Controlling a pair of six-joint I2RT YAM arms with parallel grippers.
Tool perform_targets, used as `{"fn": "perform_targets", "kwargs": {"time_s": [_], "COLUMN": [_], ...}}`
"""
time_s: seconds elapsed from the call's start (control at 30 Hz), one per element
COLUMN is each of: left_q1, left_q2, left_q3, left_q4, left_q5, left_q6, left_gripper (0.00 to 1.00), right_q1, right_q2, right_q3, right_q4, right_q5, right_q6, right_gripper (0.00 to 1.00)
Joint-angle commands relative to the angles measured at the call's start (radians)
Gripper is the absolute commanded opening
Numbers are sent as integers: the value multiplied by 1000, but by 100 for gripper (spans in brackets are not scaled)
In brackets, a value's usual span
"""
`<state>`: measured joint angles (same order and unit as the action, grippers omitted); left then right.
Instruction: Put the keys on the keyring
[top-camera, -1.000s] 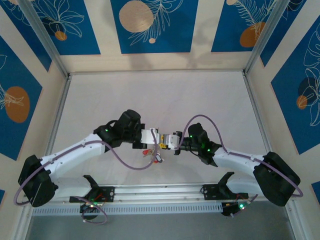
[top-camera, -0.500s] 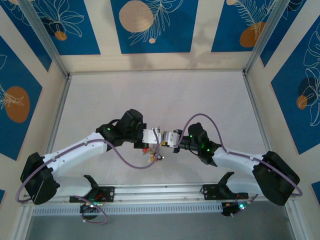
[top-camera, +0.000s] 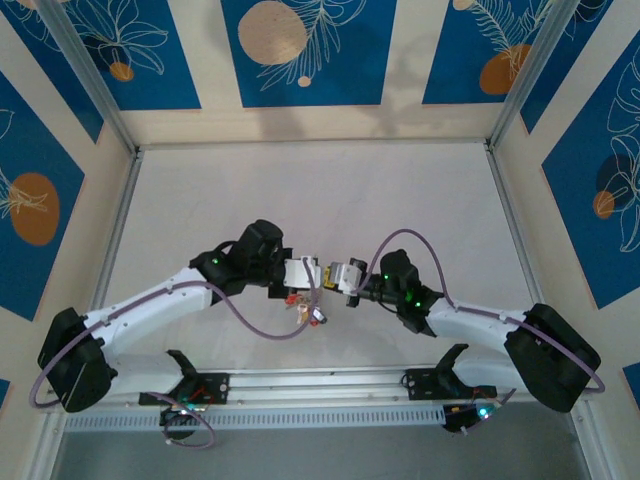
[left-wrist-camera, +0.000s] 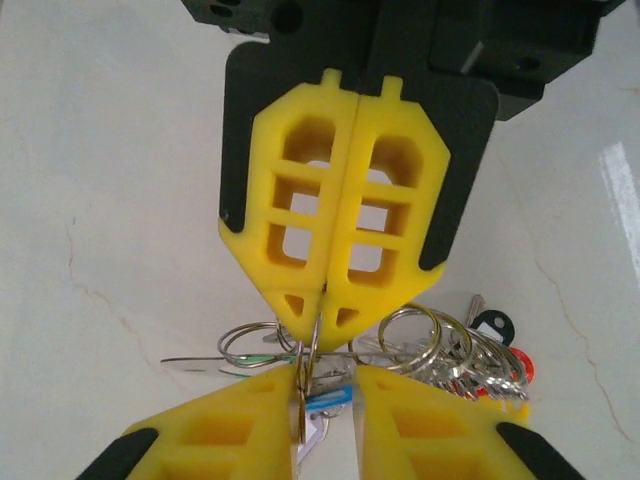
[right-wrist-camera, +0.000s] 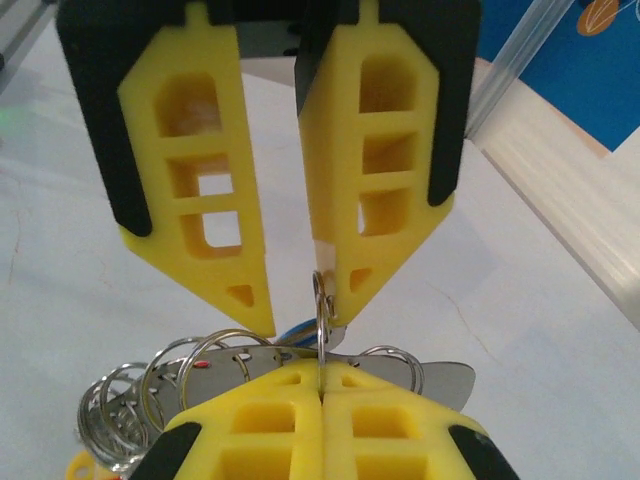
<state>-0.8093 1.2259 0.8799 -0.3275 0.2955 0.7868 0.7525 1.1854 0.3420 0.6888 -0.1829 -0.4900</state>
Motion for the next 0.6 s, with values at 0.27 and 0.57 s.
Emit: {"fn": "perform_targets", "kwargs": {"time_s": [0.27, 0.57], "left_q1": [40, 43], "left_q2": [-54, -83], "left_q3": [-85, -96], "left_q4": [172, 183], "left_q5": [151, 159], "left_q6": [-82, -70], "left_gripper": [17, 20], "right_q1": [-12, -11], "right_q2": [-35, -13], "right_q3": [-43, -43], "right_q4": [198, 202], "right_q5": [-81, -103], "right_q6": [53, 37], "right_gripper": [0, 0]}}
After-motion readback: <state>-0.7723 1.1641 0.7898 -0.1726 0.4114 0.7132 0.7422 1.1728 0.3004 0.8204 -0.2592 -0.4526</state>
